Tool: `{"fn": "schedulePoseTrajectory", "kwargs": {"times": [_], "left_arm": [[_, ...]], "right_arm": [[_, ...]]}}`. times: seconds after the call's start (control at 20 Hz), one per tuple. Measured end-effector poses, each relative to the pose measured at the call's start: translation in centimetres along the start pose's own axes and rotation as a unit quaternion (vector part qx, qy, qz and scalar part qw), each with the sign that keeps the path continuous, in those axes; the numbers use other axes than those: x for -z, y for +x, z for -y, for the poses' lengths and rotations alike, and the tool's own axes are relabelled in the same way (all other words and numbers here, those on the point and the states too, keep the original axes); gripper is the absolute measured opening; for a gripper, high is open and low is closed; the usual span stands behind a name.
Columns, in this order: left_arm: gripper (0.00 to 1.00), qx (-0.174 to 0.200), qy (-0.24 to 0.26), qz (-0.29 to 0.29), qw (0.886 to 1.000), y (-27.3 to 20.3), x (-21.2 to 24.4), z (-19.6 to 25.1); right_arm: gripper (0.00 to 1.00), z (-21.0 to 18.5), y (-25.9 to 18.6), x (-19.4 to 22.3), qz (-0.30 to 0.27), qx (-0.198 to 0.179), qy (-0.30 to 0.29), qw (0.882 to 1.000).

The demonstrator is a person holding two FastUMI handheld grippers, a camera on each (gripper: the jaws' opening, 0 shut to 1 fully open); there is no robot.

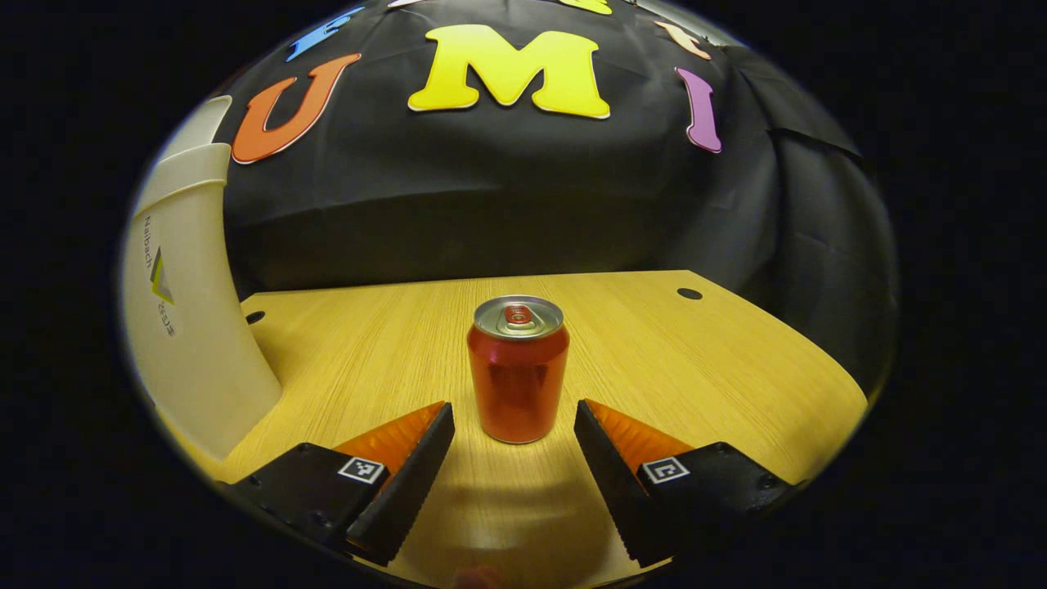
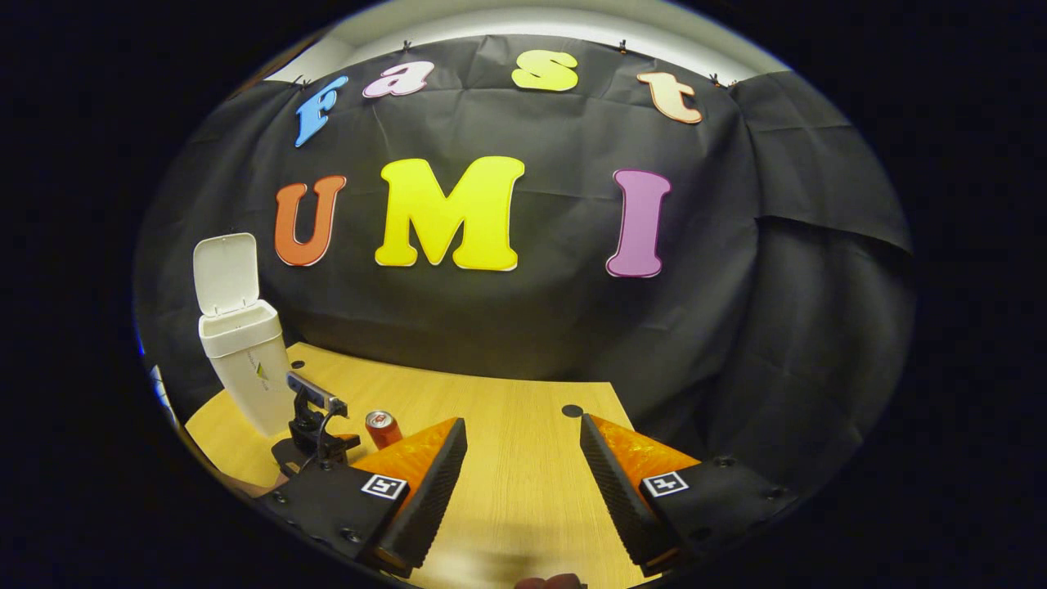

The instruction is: Press the lid of the desktop garbage bin to open it, pick up the crumpled paper on the desktop and throw it into the bin, then pick up the pop can on the desktop and drop it into the bin, and finally close the garbage bin lid.

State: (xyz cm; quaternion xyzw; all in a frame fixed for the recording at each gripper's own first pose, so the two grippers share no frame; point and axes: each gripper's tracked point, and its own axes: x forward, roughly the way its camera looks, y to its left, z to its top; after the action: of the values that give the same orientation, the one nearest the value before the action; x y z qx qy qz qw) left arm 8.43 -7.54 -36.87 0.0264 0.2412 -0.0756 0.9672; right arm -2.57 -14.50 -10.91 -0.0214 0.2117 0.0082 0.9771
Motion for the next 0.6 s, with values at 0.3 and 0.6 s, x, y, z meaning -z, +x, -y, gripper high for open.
{"fn": "schedulePoseTrajectory", "kwargs": {"times": [0.3,0.6], "left_arm": [[0.98,0.0,-0.009,-0.018,1.0,1.5,0.7,0.0],[0.98,0.002,0.001,-0.02,1.0,3.4,0.2,0.0]], "right_arm": [[0.89,-0.4,1.6,0.9,-0.024,-0.004,0.004,1.0],[0.89,-0.7,2.8,1.9,-0.049,0.003,0.026,0.998]]}}
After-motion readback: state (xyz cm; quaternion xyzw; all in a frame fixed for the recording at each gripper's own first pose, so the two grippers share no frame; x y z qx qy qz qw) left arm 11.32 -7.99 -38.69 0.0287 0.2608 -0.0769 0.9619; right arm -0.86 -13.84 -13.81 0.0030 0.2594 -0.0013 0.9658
